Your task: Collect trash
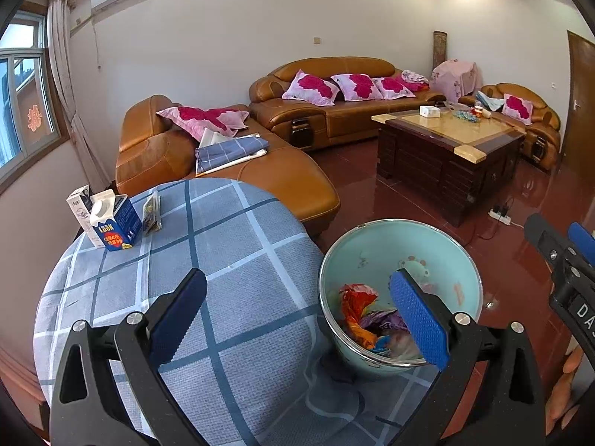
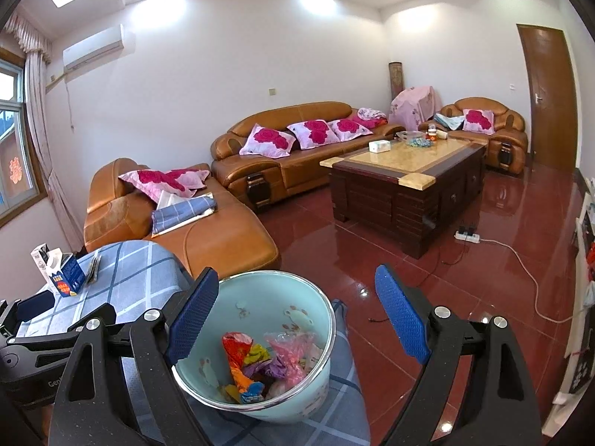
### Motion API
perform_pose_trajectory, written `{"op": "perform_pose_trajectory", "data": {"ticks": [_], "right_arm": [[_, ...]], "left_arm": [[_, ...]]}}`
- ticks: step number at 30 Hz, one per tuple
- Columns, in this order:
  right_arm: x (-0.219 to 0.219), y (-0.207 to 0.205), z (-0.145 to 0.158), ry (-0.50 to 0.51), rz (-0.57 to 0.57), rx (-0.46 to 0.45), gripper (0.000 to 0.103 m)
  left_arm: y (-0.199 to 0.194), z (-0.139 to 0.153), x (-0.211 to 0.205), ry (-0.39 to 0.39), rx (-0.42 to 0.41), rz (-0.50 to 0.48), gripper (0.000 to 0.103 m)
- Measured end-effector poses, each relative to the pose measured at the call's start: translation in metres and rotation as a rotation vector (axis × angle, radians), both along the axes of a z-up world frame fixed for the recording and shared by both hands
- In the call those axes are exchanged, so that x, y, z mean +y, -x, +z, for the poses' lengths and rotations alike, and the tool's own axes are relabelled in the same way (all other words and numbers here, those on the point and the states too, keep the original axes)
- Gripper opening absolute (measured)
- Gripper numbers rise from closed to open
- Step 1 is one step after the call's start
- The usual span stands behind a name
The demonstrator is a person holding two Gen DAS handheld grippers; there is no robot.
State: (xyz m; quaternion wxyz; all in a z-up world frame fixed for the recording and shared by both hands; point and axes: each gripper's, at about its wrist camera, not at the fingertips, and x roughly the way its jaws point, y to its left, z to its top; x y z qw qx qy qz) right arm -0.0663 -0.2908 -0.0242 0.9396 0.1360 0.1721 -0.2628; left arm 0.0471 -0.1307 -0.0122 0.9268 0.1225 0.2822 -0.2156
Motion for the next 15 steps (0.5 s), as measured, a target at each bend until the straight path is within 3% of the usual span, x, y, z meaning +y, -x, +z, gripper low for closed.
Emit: {"op": "perform_pose_trajectory", "data": {"ticks": [15], "right_arm": [[0.002, 0.000, -0.002, 0.004, -0.006, -0.007, 0.085]], "left_arm": [[0.003, 0.011, 0.006, 0.033, -0.031, 0.017, 0.097]]}}
